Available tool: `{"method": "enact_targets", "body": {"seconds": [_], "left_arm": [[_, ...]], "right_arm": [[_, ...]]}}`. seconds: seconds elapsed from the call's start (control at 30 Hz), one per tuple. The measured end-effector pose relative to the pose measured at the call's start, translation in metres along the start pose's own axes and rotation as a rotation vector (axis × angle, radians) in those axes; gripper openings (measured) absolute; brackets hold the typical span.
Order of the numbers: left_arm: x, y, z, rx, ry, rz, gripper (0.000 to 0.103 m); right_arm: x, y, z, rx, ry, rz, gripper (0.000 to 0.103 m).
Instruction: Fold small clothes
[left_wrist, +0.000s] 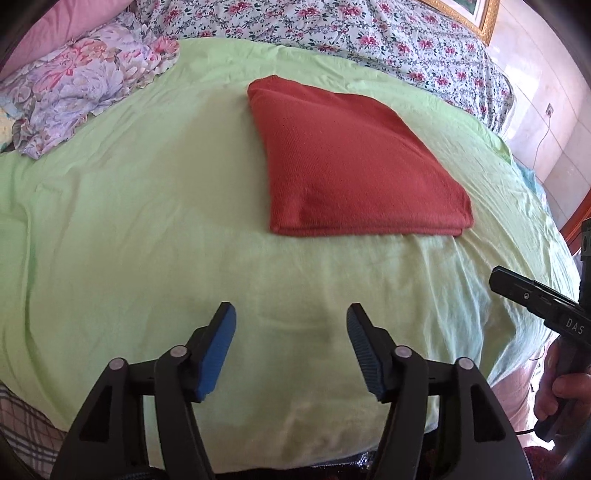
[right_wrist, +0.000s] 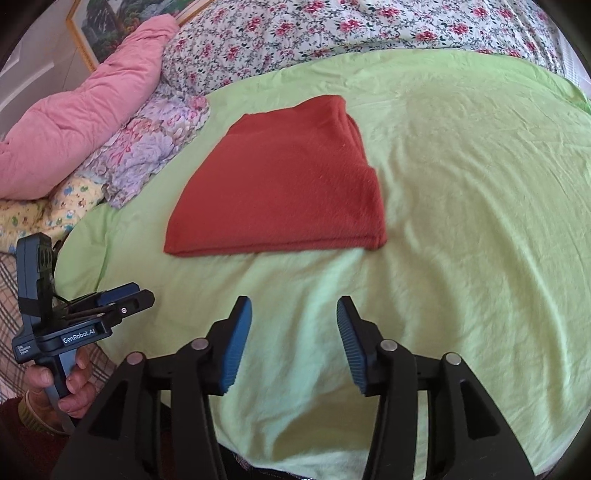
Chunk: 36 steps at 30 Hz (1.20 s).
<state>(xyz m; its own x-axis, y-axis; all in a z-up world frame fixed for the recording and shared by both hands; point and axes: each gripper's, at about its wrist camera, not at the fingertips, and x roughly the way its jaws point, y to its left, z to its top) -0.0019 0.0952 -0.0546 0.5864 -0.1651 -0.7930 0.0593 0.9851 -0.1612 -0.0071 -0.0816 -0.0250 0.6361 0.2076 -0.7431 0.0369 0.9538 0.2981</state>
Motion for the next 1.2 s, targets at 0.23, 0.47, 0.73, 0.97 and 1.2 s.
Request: {"method": "enact_targets", "body": {"seconds": [0.23,0.47,0.73,0.97,1.2], "left_arm": [[-0.006,-0.001,-0.009,0.04,-0.002,0.019,0.075],[-0.009,0.02,0.014,-0.002,-0.022,0.026,0.081],[0.011,0.044,0.071,-0.121,-0.018,-0.046,0.081],[0.054,0.051,0.128,-0.137,0.029,-0.076,0.081],[0.12,0.068,0.197,-0.219,0.071,-0.162,0.081]], "right_arm": [[0.006,0.013,-0.014,-0.027,0.036,0.009,0.057],[0.003,0.013,0.001,-0.028,0.007,0.01,0.062],[0.021,-0.003,0.069,-0.006,-0.07,0.001,0.062],[0.062,-0.032,0.126,0.053,-0.044,0.02,0.062],[0.098,-0.054,0.167,0.089,-0.015,0.04,0.062]]}}
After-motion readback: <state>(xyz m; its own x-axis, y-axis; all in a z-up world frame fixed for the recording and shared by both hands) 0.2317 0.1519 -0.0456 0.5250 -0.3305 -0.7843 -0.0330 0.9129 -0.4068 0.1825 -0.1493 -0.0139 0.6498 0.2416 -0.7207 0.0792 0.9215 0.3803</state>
